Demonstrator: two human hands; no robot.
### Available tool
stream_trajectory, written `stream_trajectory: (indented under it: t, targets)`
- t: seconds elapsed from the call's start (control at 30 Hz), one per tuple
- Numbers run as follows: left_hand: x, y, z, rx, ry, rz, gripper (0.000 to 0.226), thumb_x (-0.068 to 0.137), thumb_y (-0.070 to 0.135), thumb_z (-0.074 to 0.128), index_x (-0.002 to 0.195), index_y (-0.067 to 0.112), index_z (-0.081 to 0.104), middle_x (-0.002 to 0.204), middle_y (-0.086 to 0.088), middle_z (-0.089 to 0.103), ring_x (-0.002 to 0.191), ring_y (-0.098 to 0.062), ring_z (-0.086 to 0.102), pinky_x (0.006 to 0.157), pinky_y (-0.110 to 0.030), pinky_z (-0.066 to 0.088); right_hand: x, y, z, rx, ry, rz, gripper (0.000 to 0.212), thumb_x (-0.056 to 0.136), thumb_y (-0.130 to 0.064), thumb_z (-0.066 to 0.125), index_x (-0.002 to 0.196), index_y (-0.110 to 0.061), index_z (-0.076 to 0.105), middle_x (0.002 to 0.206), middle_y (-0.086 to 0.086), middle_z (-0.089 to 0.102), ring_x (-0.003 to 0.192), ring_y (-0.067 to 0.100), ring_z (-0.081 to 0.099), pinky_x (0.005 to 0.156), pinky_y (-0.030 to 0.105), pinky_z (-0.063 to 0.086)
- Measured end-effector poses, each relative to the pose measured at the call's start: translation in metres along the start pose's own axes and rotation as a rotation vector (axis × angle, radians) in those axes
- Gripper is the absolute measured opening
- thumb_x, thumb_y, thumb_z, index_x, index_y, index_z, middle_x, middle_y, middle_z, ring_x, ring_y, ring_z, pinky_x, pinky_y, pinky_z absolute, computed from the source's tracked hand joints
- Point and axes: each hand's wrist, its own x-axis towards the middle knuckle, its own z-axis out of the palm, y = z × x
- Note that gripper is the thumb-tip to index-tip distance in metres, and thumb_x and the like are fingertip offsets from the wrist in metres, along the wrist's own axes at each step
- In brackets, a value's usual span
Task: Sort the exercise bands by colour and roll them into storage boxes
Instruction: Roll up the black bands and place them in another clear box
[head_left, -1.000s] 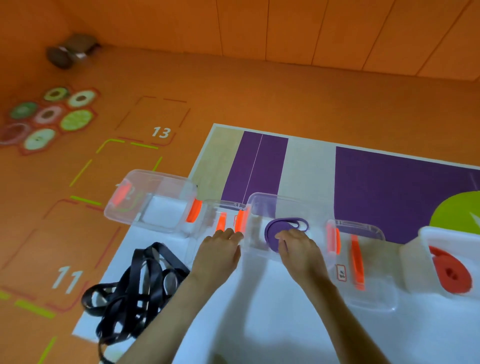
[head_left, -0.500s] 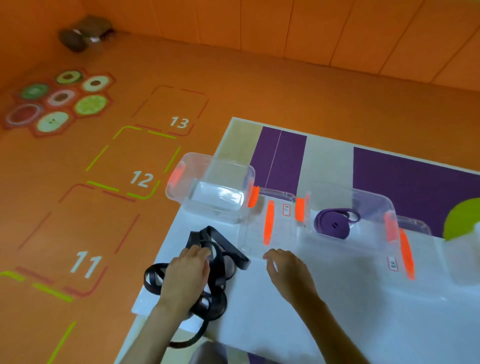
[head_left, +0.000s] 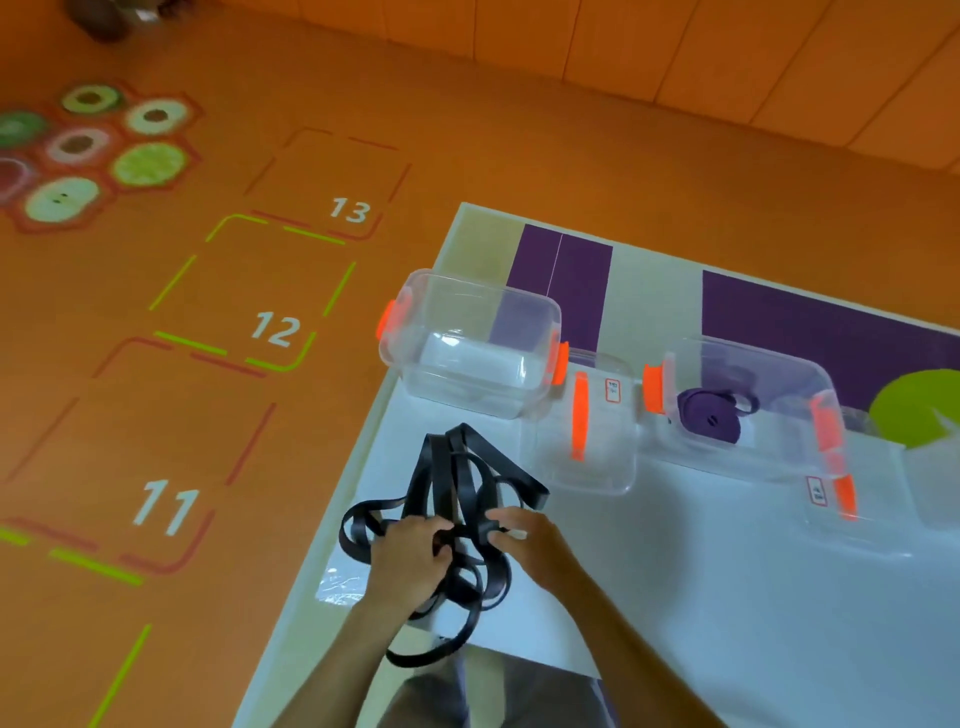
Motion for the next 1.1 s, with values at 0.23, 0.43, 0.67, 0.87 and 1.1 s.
stream_trajectory:
  t: [0.23,0.43,0.67,0.87,1.1]
  targets:
    - [0.017,-0.002,0.015,-0.14,0.068,-0.226,0.035,0.08,0.053,0.077,0.113,0.041,0.071,0.112,0.019,0.071,0.123,-0.016,0.06,0.103,-0.053,0.047,-0.002,-0.022,-0.015,0.32,0.331,0.01,0.019,0.086,-0.019,0.083,0.098,-0.025,0.069,0.088,-0.005,0.074,0.082,0.015,0.072,0.081,0.03,0.062]
    - [0.02,-0.001,0.013,-0.43,0.297,-0.161,0.035,0.084,0.004,0.076,0.071,0.033,0.062,0.076,0.017,0.068,0.082,-0.009,0.067,0.074,-0.035,0.055,-0.023,-0.035,-0.054,0.365,0.436,-0.12,0.01,0.096,-0.011,0.072,0.102,-0.019,0.069,0.097,-0.005,0.073,0.09,0.014,0.072,0.079,0.024,0.059]
    - [0.026,-0.014,-0.024,-0.532,0.215,0.029,0.045,0.089,-0.013,0.064,0.079,0.03,0.072,0.084,0.004,0.069,0.086,-0.01,0.064,0.074,-0.024,0.048,-0.048,-0.044,-0.086,0.395,0.539,-0.196,0.016,0.097,-0.01,0.071,0.105,-0.024,0.072,0.101,-0.009,0.074,0.08,0.02,0.071,0.07,0.03,0.061]
    - [0.029,-0.014,-0.05,-0.542,0.253,0.121,0.05,0.092,-0.017,0.054,0.084,0.027,0.076,0.1,0.011,0.074,0.104,-0.009,0.063,0.083,-0.021,0.047,-0.062,-0.059,-0.101,0.321,0.588,-0.314,0.018,0.095,-0.009,0.074,0.108,-0.021,0.075,0.105,-0.009,0.076,0.097,0.02,0.071,0.092,0.041,0.058]
    - [0.037,-0.021,-0.058,-0.519,0.193,0.036,0.039,0.097,-0.007,0.053,0.094,0.025,0.075,0.106,0.008,0.073,0.106,-0.013,0.066,0.088,-0.023,0.051,-0.078,-0.098,-0.121,0.424,0.638,-0.417,0.021,0.093,-0.007,0.076,0.109,-0.021,0.075,0.106,-0.008,0.076,0.093,0.018,0.073,0.082,0.029,0.059]
